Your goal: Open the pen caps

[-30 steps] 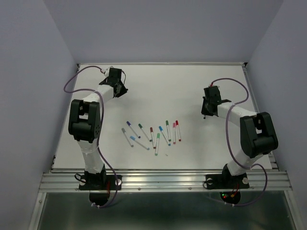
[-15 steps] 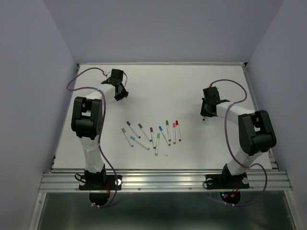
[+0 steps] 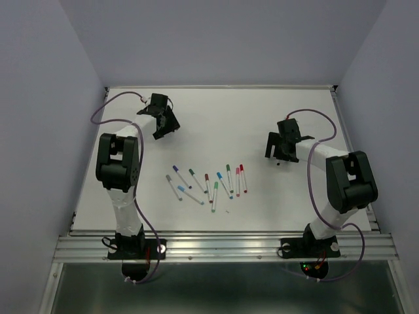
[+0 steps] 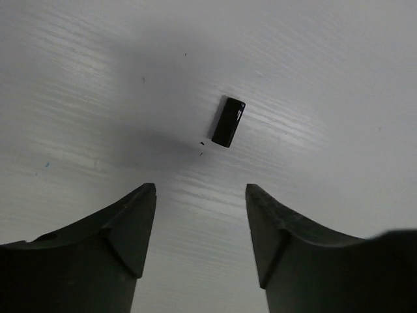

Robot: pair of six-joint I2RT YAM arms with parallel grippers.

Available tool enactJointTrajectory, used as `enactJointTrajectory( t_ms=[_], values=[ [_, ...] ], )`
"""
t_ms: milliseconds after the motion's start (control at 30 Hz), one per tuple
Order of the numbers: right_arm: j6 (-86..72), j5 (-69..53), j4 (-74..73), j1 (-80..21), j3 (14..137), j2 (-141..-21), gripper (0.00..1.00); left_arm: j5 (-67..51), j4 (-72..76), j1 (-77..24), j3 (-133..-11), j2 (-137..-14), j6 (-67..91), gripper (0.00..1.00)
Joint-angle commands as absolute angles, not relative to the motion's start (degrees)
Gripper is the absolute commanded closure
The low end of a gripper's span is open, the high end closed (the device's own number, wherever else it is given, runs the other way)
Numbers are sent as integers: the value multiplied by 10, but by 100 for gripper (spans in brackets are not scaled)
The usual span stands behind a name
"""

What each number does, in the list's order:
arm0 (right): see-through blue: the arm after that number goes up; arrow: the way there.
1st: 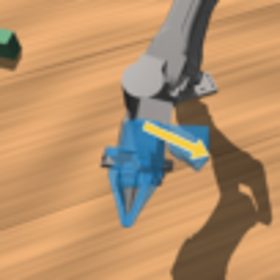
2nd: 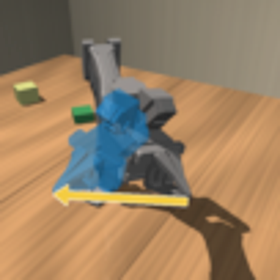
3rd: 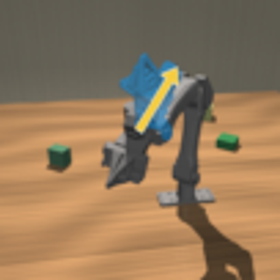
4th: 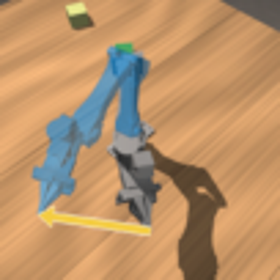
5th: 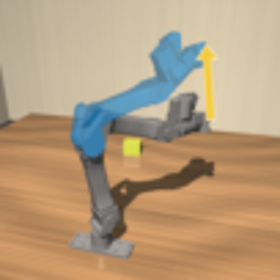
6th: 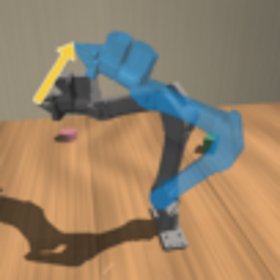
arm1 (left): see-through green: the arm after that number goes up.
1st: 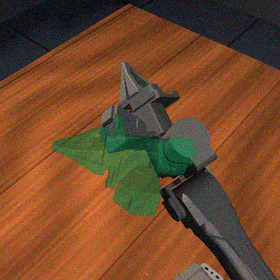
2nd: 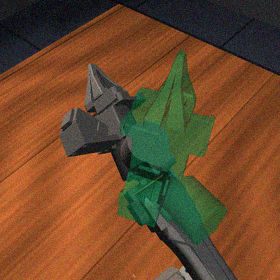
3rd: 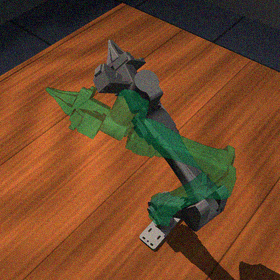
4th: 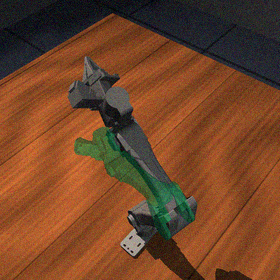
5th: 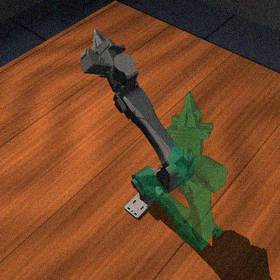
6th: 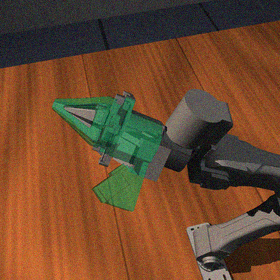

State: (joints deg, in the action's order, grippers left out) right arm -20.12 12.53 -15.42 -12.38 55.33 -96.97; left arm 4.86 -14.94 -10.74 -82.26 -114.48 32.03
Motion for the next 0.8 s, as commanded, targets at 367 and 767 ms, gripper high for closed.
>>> enactJointTrajectory(
  t_ms=[367, 767],
  values=[
    [-183, 81, -209, -254, 519, -791, 0, -6, -82, -103, -631, -811, 313, 1],
    [-207, 152, -246, -381, 526, -882, 0, 16, -77, -103, -548, -686, 323, 1]
  ],
)
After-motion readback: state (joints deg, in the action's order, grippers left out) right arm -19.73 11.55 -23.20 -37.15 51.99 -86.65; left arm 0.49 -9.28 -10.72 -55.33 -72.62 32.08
